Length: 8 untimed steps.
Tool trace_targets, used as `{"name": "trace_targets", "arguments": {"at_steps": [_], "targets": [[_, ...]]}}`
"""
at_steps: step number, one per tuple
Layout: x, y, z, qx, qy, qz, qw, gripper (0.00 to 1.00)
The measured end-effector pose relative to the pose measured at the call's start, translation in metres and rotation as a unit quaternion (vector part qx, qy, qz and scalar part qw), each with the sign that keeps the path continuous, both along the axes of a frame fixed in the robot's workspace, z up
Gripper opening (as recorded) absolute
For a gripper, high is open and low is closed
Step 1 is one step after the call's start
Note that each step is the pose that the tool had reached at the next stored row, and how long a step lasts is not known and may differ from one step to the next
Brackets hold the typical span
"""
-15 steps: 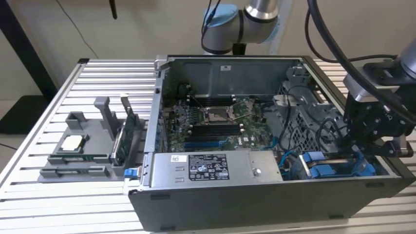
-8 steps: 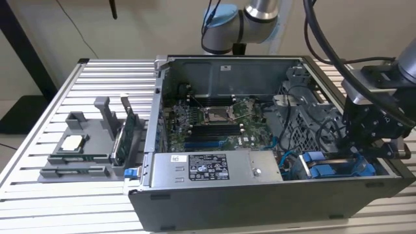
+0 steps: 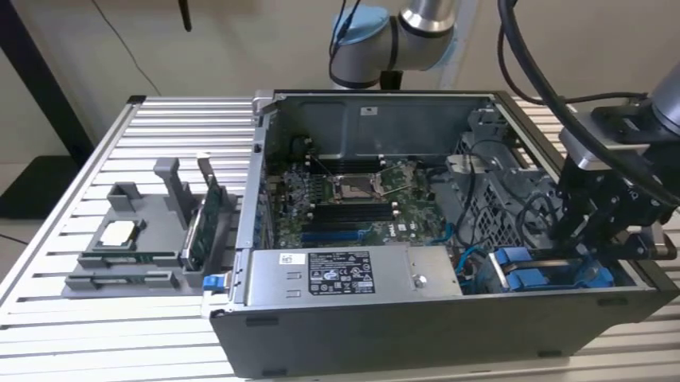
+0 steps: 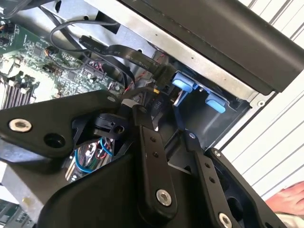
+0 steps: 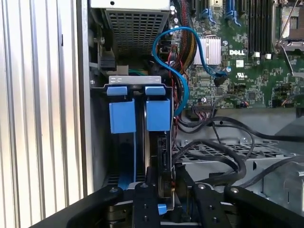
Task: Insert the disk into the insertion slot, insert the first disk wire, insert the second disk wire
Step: 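Insert the first disk wire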
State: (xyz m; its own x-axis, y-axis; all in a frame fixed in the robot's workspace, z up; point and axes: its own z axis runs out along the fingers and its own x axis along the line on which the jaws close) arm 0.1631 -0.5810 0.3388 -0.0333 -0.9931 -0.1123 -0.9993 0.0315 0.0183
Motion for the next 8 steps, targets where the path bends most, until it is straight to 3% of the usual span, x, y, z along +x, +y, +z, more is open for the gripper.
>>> {"name": "trace_targets", "arguments": {"at_steps": [8], "targets": [[0.000,0.0000,0.0153,-0.0003,0.0004,0.000,1.0000,0.33]]}}
